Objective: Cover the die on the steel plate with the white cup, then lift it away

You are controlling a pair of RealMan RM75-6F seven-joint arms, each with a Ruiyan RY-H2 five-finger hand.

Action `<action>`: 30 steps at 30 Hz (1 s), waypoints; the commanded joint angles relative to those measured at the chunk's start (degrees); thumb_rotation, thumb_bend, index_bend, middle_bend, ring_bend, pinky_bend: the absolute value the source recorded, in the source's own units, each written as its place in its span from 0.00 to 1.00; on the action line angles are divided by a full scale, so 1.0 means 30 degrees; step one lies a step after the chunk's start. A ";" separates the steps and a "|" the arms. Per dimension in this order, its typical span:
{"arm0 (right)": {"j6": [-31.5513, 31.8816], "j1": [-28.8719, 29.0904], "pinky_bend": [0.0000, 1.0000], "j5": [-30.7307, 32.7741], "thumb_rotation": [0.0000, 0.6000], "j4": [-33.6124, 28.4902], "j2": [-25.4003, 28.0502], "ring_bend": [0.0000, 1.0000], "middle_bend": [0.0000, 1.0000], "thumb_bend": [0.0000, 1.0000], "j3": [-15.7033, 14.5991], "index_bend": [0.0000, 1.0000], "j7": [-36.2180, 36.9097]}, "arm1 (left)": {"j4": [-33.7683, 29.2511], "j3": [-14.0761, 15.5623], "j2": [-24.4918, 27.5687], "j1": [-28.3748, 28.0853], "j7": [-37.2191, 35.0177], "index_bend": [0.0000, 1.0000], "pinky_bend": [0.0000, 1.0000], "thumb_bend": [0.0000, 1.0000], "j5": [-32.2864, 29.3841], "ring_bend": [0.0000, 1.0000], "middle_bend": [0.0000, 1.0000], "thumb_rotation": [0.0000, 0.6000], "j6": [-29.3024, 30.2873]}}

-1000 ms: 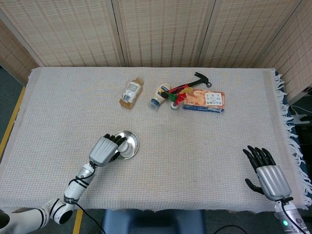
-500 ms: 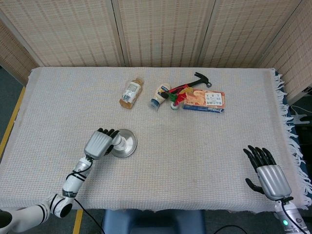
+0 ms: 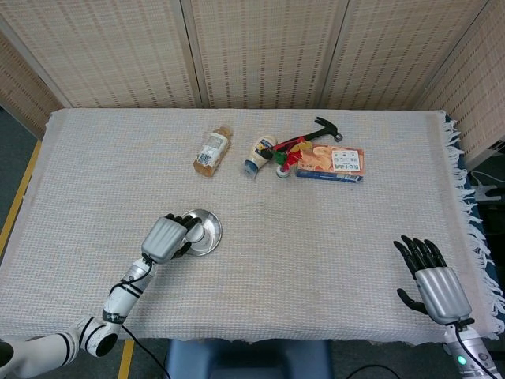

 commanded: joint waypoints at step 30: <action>0.0139 -0.0061 0.00 -0.0059 1.00 -0.0036 0.0042 0.00 0.00 0.17 0.0002 0.00 0.0015 | -0.0912 -0.0007 0.0974 -0.0245 0.0145 0.49 0.46 0.40 -0.0238 0.46 0.63 1.00 -0.0315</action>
